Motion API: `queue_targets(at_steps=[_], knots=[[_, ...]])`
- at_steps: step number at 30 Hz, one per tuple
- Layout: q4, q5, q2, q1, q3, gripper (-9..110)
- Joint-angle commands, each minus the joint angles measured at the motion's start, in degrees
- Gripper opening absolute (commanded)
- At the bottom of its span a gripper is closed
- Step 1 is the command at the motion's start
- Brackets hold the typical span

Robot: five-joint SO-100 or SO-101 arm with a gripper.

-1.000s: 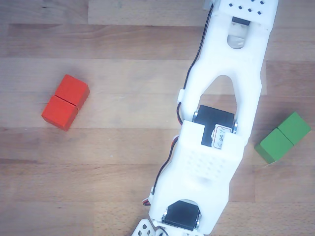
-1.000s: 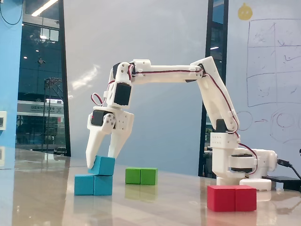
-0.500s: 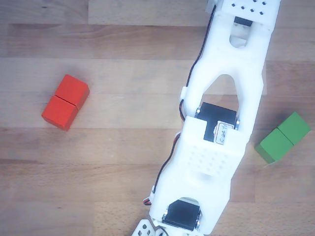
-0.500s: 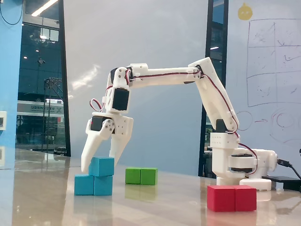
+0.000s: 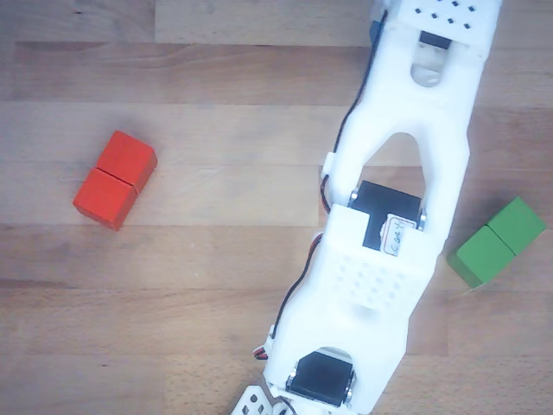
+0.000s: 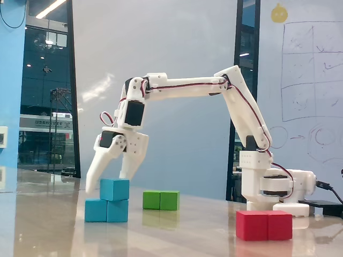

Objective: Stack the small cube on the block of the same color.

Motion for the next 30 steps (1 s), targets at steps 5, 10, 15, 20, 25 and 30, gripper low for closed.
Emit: queue_targets(at_steps=[5, 10, 15, 20, 25, 30], knots=[[-2.3, -8.4, 3.1, 8.7, -4.6, 26], [-4.7, -10.7, 3.1, 13.5, -4.6, 26], [-6.4, -10.6, 5.1, 16.3, -4.6, 26], [-6.0, -8.8, 9.7, 16.7, -3.5, 26], [-2.3, 1.6, 17.7, 14.8, -1.4, 19], [1.7, 14.2, 26.9, 8.3, 5.0, 3]])
